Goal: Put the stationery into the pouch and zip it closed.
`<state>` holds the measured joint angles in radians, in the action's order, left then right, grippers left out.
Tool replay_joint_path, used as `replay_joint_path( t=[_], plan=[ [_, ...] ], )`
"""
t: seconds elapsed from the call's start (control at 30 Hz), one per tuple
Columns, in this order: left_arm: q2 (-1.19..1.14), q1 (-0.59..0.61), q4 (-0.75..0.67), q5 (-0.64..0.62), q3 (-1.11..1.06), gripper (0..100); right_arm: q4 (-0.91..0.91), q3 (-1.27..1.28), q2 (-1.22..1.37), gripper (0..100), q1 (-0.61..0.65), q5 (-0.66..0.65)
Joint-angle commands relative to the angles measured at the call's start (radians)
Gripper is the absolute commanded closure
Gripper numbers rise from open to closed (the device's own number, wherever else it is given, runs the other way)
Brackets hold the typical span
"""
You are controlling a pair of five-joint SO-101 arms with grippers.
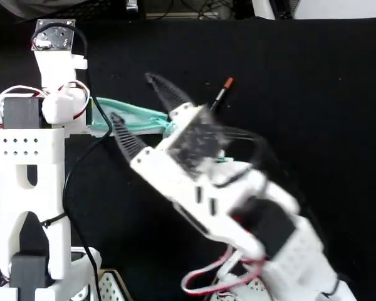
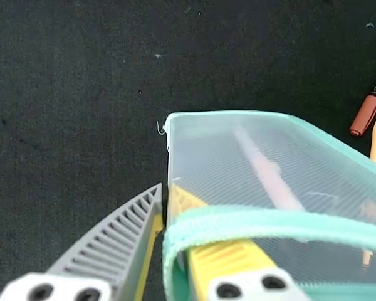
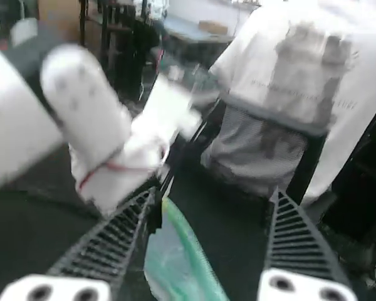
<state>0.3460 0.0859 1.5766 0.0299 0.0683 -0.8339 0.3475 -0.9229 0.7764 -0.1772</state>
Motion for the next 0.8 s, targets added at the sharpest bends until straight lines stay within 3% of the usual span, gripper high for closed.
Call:
replay_joint_path(
  t=[0.0,0.13,0.3,0.47,0.77],
  plan=[
    [0.011,-0.007,0.003,-0.002,-0.004,97,-0.100,-0.208,-0.005,77.6,-0.118,-0.011],
    [0.011,-0.007,0.003,-0.002,-0.004,97,-0.184,-0.183,0.001,82.9,-0.413,-0.002],
    [0.011,-0.007,0.002,-0.002,-0.004,97,-0.201,0.071,0.119,83.9,-0.620,0.107],
    [0.011,-0.007,0.003,-0.002,-0.004,97,-0.129,0.170,0.392,83.9,-0.652,0.190],
    [0.009,-0.007,0.003,-0.002,-0.004,97,-0.127,-0.067,0.937,83.8,-0.626,0.196]
  ],
)
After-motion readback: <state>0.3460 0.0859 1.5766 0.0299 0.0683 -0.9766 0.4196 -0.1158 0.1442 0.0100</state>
